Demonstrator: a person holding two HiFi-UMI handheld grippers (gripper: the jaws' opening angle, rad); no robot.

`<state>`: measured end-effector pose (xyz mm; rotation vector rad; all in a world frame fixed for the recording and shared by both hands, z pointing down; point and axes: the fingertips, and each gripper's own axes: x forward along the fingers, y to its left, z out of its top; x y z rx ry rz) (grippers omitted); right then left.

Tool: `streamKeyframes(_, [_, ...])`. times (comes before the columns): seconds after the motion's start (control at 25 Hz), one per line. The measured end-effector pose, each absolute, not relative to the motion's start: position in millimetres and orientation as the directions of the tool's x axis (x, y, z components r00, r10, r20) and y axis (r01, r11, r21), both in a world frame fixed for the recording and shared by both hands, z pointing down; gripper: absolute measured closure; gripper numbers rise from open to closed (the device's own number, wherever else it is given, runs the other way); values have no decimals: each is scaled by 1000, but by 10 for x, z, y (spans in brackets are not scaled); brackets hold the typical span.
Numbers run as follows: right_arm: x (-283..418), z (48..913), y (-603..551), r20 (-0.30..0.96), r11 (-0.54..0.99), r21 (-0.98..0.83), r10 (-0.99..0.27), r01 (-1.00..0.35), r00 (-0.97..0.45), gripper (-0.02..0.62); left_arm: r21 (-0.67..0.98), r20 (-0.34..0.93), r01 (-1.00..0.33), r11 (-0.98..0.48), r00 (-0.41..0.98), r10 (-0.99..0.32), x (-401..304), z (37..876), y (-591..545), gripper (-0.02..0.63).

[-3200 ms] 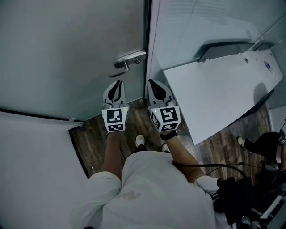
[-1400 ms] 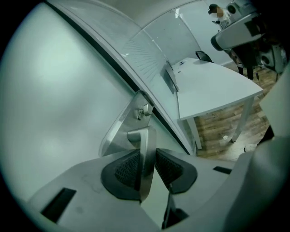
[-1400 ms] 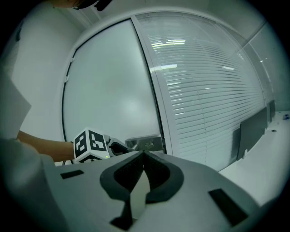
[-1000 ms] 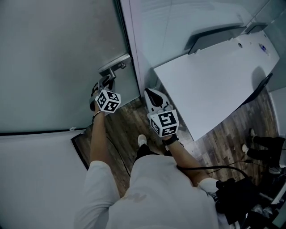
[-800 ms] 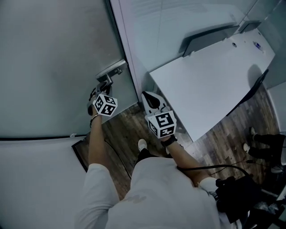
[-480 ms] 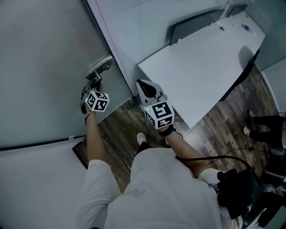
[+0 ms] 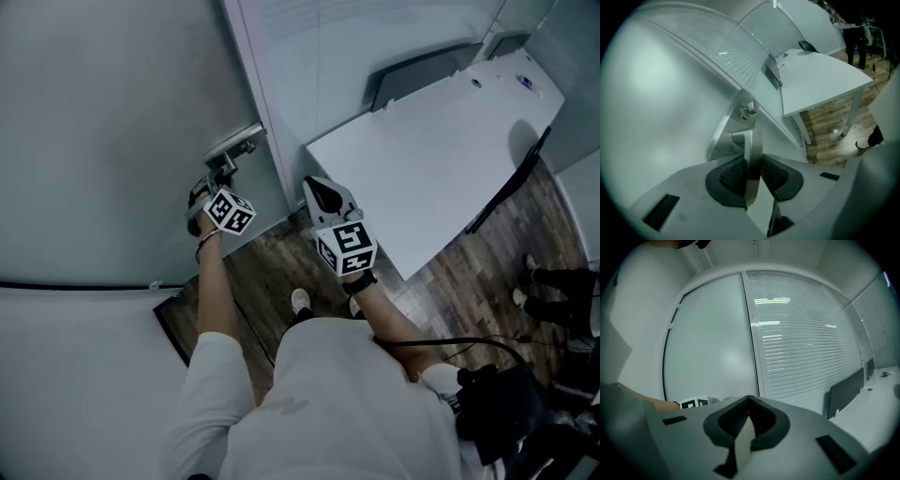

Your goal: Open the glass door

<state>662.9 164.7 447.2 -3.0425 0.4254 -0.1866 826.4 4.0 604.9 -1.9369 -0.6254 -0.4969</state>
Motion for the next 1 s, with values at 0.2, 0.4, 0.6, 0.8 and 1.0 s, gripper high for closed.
streamKeyframes(0.2, [6532, 4375, 1553, 89, -944, -60, -329, -325, 940, 594, -704, 602, 621, -345, 779, 173, 8152, 6054, 53, 520])
streamKeyframes(0.4, [6470, 4352, 1469, 91, -904, -37, -428, -427, 899, 594, -736, 644, 640, -222, 763, 62, 8018, 6101, 21, 520])
streamKeyframes(0.6, [6365, 4371, 1507, 92, -868, -21, -495, -496, 864, 594, -737, 629, 606, -301, 777, 26, 7952, 6026, 15, 520])
streamKeyframes(0.8, [6312, 4337, 1721, 77, -869, -46, -495, -493, 865, 594, -726, 639, 605, -325, 769, 5, 7774, 6047, 3, 520])
streamKeyframes(1.0, [6323, 4288, 1880, 69, -867, -56, -498, -495, 865, 594, -724, 637, 596, -346, 771, -6, 7615, 6047, 26, 518])
